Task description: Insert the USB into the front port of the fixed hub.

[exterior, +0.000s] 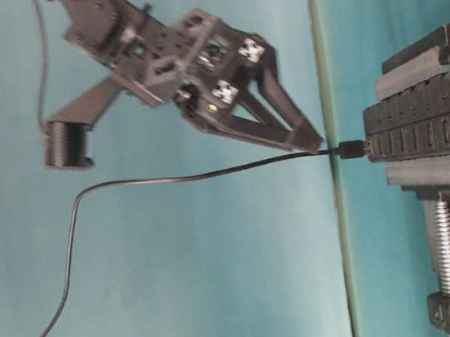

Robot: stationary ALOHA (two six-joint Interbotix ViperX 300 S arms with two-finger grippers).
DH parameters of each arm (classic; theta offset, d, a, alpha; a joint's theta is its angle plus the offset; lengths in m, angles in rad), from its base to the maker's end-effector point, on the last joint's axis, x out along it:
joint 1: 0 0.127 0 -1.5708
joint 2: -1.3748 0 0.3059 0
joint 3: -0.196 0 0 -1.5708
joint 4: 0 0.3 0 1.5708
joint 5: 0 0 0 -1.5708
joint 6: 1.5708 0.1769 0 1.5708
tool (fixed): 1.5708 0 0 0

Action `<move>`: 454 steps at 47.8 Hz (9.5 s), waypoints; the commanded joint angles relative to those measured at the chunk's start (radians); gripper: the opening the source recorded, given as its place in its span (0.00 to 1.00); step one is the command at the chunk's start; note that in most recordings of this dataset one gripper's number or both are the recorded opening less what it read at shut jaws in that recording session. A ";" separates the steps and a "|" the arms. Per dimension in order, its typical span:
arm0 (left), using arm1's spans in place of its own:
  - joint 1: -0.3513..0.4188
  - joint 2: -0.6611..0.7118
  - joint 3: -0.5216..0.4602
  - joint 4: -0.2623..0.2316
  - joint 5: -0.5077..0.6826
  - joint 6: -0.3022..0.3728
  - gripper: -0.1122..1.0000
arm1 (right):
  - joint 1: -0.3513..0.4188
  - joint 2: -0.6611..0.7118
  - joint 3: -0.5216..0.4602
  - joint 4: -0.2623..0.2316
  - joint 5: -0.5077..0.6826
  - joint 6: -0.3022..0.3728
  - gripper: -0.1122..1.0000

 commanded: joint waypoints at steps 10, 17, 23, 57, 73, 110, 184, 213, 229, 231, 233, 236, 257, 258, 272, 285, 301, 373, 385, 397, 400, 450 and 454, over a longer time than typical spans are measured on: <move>0.002 -0.014 -0.011 0.002 0.018 -0.031 0.10 | 0.000 0.015 -0.009 0.003 -0.029 0.002 0.79; 0.002 -0.020 -0.014 0.002 0.023 -0.040 0.10 | -0.003 0.025 -0.009 0.003 -0.058 0.003 0.79; 0.002 -0.023 -0.014 0.002 0.037 -0.040 0.10 | -0.008 0.029 -0.009 0.003 -0.063 0.002 0.79; 0.002 -0.035 -0.009 0.002 0.043 -0.041 0.10 | -0.018 0.046 -0.009 0.002 -0.063 0.000 0.64; 0.002 -0.038 -0.009 0.003 0.041 -0.040 0.10 | -0.018 0.046 -0.014 0.002 -0.061 0.002 0.47; 0.003 -0.060 -0.003 0.003 0.041 -0.041 0.10 | -0.015 0.037 -0.018 0.014 -0.046 0.003 0.13; 0.002 -0.061 0.000 0.002 0.049 -0.043 0.10 | 0.034 -0.080 -0.075 0.049 0.114 0.009 0.13; 0.002 -0.083 -0.003 0.003 0.048 -0.044 0.10 | 0.126 -0.133 -0.071 0.064 0.130 0.166 0.13; 0.002 -0.086 0.000 0.003 0.048 -0.044 0.10 | 0.153 -0.133 -0.069 0.066 0.140 0.206 0.13; 0.002 -0.086 0.002 0.003 0.048 -0.044 0.10 | 0.158 -0.132 -0.067 0.064 0.140 0.207 0.13; 0.002 -0.086 0.002 0.003 0.049 -0.044 0.10 | 0.163 -0.130 -0.067 0.064 0.140 0.212 0.13; 0.003 -0.086 0.002 0.003 0.048 -0.044 0.10 | 0.169 -0.129 -0.066 0.064 0.140 0.224 0.13; 0.003 -0.086 0.005 0.002 0.048 -0.046 0.10 | 0.199 -0.097 -0.037 0.063 0.109 0.275 0.13; 0.003 -0.086 0.005 0.002 0.048 -0.046 0.10 | 0.201 -0.094 -0.037 0.063 0.109 0.275 0.13; 0.002 -0.087 0.005 0.002 0.048 -0.049 0.10 | 0.207 -0.063 -0.043 0.063 0.101 0.276 0.13; 0.002 -0.086 0.008 0.003 0.048 -0.049 0.10 | 0.213 -0.043 -0.046 0.063 0.101 0.276 0.13; 0.002 -0.086 0.008 0.003 0.049 -0.049 0.10 | 0.216 -0.041 -0.049 0.063 0.101 0.276 0.13; 0.002 -0.087 0.012 0.003 0.048 -0.049 0.10 | 0.227 0.018 -0.057 0.063 0.066 0.276 0.13; 0.002 -0.086 0.015 0.003 0.048 -0.051 0.10 | 0.227 0.018 -0.054 0.063 0.071 0.276 0.13; 0.002 -0.086 0.018 0.003 0.044 -0.051 0.10 | 0.227 0.018 -0.057 0.058 0.087 0.273 0.13; 0.002 -0.086 0.020 0.003 0.044 -0.051 0.10 | 0.227 0.018 -0.057 0.055 0.097 0.273 0.13; 0.002 -0.100 0.026 0.003 0.043 -0.051 0.10 | 0.232 0.038 -0.075 0.044 0.117 0.278 0.13; 0.002 -0.100 0.028 0.002 0.043 -0.051 0.10 | 0.233 0.038 -0.075 0.044 0.118 0.278 0.13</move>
